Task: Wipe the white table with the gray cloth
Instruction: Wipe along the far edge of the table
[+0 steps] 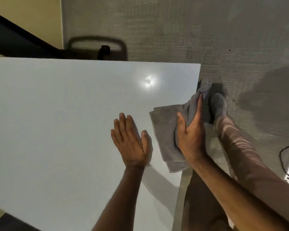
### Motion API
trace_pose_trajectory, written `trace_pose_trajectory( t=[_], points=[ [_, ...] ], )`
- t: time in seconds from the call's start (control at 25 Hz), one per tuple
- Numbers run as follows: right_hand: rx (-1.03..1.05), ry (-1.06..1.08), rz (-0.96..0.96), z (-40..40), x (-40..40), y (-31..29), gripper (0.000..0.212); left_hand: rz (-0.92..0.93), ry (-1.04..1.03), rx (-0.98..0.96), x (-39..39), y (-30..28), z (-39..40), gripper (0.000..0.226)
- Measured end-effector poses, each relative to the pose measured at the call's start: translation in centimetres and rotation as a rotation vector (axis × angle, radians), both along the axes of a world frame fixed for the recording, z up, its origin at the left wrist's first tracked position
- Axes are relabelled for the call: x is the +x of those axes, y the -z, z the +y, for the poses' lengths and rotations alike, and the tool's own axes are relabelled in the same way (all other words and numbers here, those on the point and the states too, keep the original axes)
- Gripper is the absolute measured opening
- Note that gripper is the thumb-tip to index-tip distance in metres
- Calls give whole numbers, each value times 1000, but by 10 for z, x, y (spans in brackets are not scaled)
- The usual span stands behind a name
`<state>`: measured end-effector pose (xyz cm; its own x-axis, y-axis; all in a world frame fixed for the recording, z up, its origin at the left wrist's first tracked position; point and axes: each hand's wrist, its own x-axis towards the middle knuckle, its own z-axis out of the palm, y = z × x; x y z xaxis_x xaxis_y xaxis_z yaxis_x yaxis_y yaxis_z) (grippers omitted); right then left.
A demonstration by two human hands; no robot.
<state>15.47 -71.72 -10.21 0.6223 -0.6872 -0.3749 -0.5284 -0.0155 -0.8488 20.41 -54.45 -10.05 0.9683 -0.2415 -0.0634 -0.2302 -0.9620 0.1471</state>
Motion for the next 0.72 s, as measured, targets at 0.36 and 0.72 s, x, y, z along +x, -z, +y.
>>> trace_pose_trajectory(
  t=[0.36,0.72],
  points=[
    [-74,-251,-27,-102,72,13,76,65,-88,-22,9,-18,-22,64],
    [-422,-725,-97,-164,111,0,39,-85,-564,-74,155,0,-92,64]
  ],
)
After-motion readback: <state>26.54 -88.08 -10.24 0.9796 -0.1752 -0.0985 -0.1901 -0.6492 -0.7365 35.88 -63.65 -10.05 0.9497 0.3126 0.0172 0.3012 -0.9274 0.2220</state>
